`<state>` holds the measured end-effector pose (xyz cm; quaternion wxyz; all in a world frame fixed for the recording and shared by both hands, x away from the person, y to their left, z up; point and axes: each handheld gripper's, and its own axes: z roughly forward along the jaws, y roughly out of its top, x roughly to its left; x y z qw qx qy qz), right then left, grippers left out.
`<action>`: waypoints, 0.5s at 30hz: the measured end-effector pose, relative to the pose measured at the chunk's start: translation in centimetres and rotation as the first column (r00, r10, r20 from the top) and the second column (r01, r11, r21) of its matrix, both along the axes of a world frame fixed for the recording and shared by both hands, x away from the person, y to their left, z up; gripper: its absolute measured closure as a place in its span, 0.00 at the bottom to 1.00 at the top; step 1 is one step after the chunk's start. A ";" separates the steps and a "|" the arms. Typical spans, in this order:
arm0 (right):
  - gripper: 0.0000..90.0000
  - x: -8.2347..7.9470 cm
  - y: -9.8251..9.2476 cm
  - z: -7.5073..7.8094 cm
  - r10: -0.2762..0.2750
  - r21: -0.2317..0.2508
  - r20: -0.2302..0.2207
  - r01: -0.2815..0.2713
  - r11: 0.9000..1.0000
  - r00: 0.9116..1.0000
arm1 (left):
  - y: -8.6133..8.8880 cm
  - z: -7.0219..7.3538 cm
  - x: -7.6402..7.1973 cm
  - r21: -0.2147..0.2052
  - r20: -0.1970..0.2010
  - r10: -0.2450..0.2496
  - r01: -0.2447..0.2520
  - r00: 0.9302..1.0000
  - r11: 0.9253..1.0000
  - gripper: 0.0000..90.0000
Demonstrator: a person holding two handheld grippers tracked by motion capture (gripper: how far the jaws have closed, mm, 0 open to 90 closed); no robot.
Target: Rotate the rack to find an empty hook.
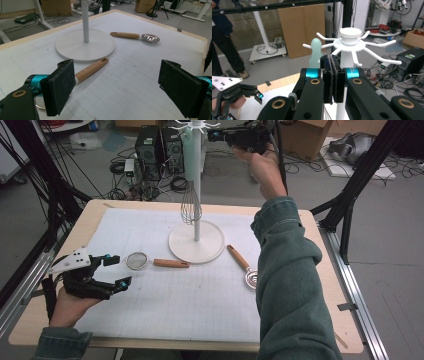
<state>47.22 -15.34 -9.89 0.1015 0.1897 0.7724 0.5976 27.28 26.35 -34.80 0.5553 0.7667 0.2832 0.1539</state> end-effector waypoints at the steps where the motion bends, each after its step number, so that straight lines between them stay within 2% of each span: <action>1: 0.99 -0.1 0.1 0.0 -0.001 0.003 0.002 0.001 1.000 1.000 | 0.0 0.0 0.0 0.000 0.000 0.000 0.000 1.000 1.000 0.16; 15: 0.99 -1.0 1.5 0.0 -0.042 -0.041 0.021 0.043 0.998 0.999 | -0.2 0.0 0.0 0.002 -0.002 -0.004 0.004 1.000 1.000 0.16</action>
